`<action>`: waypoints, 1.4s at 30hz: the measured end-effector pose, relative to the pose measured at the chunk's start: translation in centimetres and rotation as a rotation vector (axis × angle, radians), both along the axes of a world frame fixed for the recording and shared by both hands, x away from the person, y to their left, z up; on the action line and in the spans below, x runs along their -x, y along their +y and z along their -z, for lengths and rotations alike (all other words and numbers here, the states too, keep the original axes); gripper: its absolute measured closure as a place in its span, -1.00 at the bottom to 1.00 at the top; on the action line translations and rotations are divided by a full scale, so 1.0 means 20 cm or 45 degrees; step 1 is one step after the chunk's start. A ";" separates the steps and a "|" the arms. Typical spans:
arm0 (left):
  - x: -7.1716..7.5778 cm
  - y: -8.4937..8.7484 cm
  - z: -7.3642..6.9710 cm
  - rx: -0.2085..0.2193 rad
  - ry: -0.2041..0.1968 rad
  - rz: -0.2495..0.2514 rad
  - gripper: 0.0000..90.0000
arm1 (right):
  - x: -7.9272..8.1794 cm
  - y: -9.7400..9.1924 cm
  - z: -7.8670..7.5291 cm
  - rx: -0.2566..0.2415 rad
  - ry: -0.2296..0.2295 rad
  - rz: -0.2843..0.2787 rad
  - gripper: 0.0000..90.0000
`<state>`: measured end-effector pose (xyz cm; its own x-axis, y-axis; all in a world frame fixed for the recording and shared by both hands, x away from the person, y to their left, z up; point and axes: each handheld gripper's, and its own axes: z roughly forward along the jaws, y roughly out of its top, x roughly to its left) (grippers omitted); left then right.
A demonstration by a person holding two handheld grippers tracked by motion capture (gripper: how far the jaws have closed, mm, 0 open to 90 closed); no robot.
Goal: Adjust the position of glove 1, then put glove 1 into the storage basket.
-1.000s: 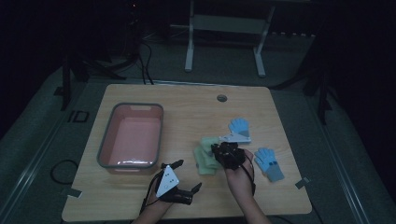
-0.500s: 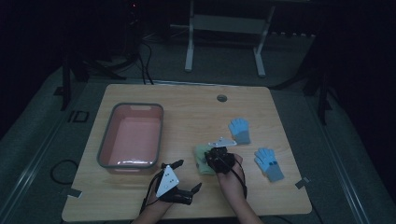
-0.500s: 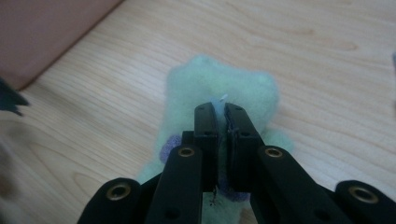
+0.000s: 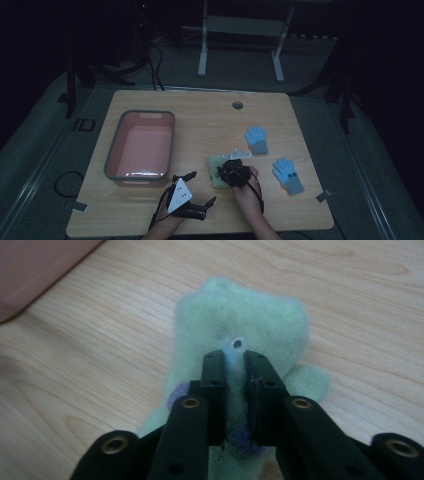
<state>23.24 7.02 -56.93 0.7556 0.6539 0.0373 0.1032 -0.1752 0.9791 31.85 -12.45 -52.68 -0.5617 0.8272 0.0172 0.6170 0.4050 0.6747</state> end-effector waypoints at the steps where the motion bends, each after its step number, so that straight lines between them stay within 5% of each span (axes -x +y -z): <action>1: 0.00 0.00 0.00 -0.005 0.001 0.000 -0.99 | 0.00 0.00 -0.01 -0.003 -0.001 -0.015 0.66; 7: -0.01 0.00 0.00 0.000 0.012 0.011 -0.99 | 0.02 -0.04 -0.06 -0.053 -0.016 -0.082 0.06; 9: -0.01 0.00 0.00 -0.001 0.013 0.012 -0.99 | 0.02 -0.04 -0.06 -0.053 -0.016 -0.082 0.06; 10: -0.02 0.00 0.00 -0.018 0.021 0.004 -0.98 | 0.02 -0.08 -0.08 -0.101 0.000 -0.137 -0.31; 16: -0.02 -0.01 -0.01 -0.076 0.072 -0.026 -0.84 | 0.01 -0.15 -0.08 -0.180 0.027 -0.190 -0.56; 19: -0.02 -0.02 -0.02 -0.094 0.089 -0.014 -0.87 | 0.00 -0.17 -0.08 -0.222 0.015 -0.197 -0.55; 23: -0.01 -0.03 -0.05 -0.123 0.115 0.018 -0.87 | -0.01 -0.22 -0.10 -0.172 -0.080 -0.259 -0.68; 28: -0.04 -0.02 -0.10 -0.095 0.173 0.071 -0.87 | -0.03 -0.28 -0.14 -0.168 -0.045 -0.250 -0.69; 35: -0.06 -0.02 -0.12 -0.166 0.157 0.106 -0.87 | -0.07 -0.32 -0.19 -0.172 -0.034 -0.267 -0.74; 40: -0.08 -0.05 -0.14 -0.211 0.174 0.147 -0.85 | -0.13 -0.32 -0.21 -0.158 -0.048 -0.305 -0.55; 42: -0.07 -0.05 -0.15 -0.215 0.161 0.165 -0.70 | -0.15 -0.31 -0.20 -0.146 -0.050 -0.321 -0.44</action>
